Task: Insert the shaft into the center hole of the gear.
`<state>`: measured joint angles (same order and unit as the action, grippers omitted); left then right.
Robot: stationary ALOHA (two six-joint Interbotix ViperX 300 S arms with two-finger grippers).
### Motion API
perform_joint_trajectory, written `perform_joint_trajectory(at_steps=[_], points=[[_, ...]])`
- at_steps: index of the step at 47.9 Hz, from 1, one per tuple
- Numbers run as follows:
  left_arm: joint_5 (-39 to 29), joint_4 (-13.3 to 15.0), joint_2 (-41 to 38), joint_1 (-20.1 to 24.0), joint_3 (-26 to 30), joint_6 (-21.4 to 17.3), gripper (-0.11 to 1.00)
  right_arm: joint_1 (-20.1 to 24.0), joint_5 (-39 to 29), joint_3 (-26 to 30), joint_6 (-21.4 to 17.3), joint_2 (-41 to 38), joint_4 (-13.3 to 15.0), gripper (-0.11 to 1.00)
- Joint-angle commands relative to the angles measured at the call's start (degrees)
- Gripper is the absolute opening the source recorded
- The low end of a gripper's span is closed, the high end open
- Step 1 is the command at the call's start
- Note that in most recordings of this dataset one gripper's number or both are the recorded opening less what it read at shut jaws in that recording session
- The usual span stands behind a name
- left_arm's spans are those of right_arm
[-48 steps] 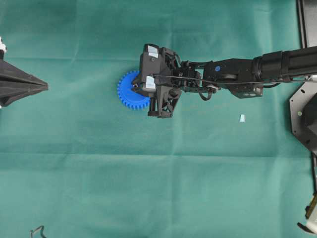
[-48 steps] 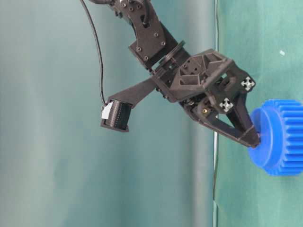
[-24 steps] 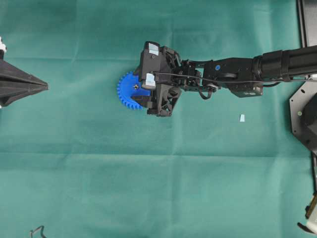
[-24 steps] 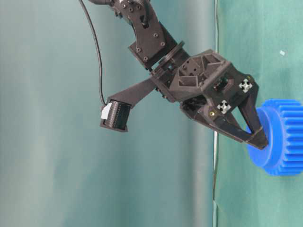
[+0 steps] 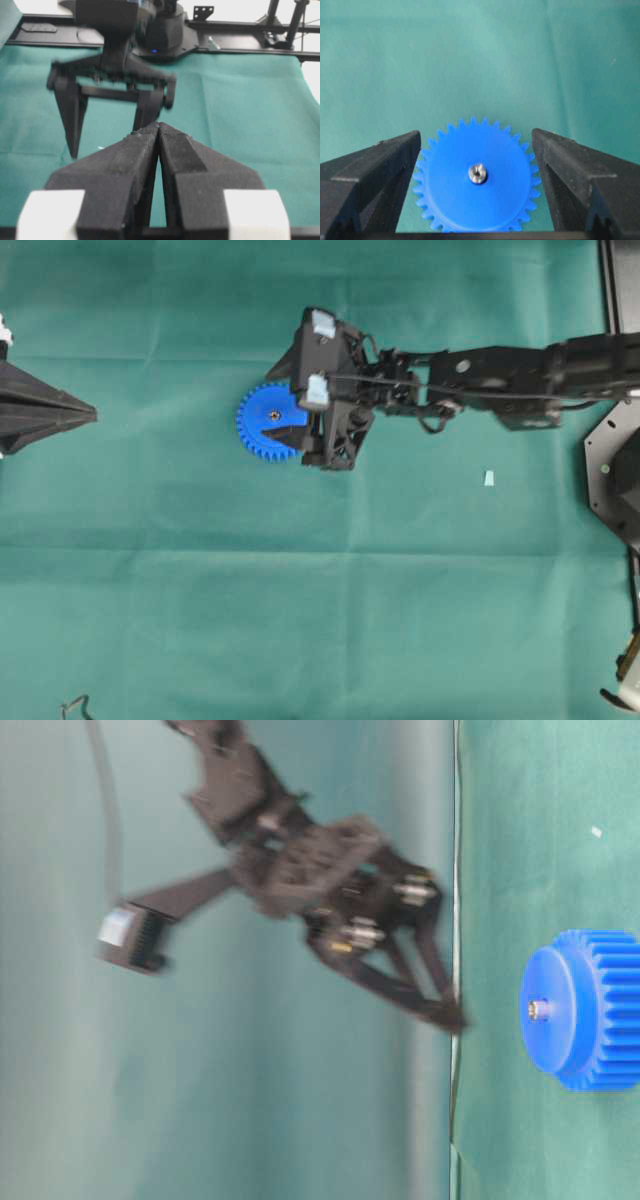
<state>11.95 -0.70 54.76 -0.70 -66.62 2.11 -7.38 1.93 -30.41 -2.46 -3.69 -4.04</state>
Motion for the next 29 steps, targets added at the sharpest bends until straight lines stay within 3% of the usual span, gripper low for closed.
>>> perform_joint_trajectory(at_steps=[1, 15, 29], points=[[0.26, -0.09, -0.35, -0.09, 1.41, 0.09, 0.00, 0.09, -1.05, 0.35, 0.09, 4.83, 0.18, 0.90], [0.26, -0.09, -0.35, 0.00, 1.49, 0.09, 0.00, 0.09, -2.99, -3.52, 0.09, 14.41, 0.53, 0.90], [0.26, -0.09, -0.18, -0.09, 1.41, 0.18, 0.00, 0.09, -2.02, -12.66, -0.09, 25.49, 0.53, 0.90]])
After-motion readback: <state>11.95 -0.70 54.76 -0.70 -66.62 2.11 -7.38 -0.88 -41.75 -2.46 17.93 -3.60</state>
